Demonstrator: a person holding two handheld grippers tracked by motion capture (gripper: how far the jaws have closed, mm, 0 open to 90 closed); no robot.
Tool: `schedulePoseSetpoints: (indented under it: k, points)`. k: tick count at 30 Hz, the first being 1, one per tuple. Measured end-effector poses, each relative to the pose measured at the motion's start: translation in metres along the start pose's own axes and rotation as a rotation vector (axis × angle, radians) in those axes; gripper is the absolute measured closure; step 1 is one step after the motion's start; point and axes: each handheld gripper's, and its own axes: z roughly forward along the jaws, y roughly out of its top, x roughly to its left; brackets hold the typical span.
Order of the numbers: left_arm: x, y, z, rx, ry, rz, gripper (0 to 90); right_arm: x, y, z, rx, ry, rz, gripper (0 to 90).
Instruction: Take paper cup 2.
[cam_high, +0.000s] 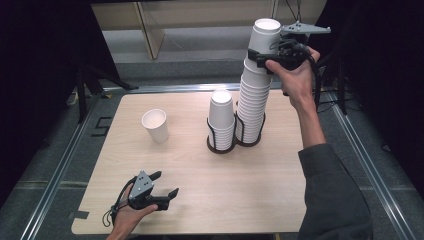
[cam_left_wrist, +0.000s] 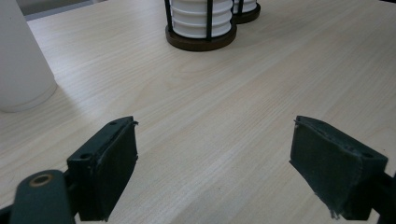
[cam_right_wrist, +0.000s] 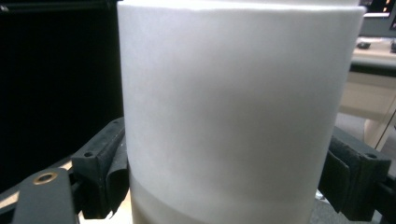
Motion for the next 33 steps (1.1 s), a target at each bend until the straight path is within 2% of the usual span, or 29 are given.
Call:
schedulePoseSetpoints:
  k: [4, 5, 10, 12, 17, 25, 29, 30, 33]
  points:
    - [0.000, 0.000, 0.000, 0.002, 0.000, -0.005, 14.3, 0.003, 0.015, -0.008, -0.044, -0.012, -0.032, 15.9]
    - [0.000, 0.000, -0.001, 0.007, -0.001, -0.003, 14.3, 0.005, 0.019, -0.010, -0.048, -0.008, -0.019, 16.0]
    - [0.000, 0.000, 0.000, 0.003, -0.004, -0.014, 14.3, 0.009, 0.038, -0.023, -0.090, -0.020, -0.053, 16.2]
    - [0.000, 0.000, 0.000, 0.003, -0.007, -0.014, 14.3, 0.012, 0.044, -0.031, -0.102, -0.015, -0.053, 16.2]
    - [0.000, 0.000, 0.000, 0.001, -0.006, -0.016, 14.3, 0.020, 0.051, -0.048, -0.112, -0.004, -0.068, 16.3]
    - [0.000, 0.000, 0.000, 0.005, -0.005, -0.016, 14.3, 0.030, 0.037, -0.075, -0.101, 0.017, -0.076, 16.3]
    - [0.000, 0.000, 0.000, 0.008, -0.002, -0.013, 14.3, 0.035, 0.020, -0.086, -0.091, 0.036, -0.084, 16.3]
    - [0.001, 0.000, 0.000, 0.013, 0.000, -0.002, 14.3, 0.037, 0.015, -0.089, -0.091, 0.050, -0.070, 16.3]
    - [0.000, 0.000, 0.000, 0.004, -0.003, -0.015, 14.3, 0.044, -0.001, -0.096, -0.090, 0.077, -0.071, 16.4]
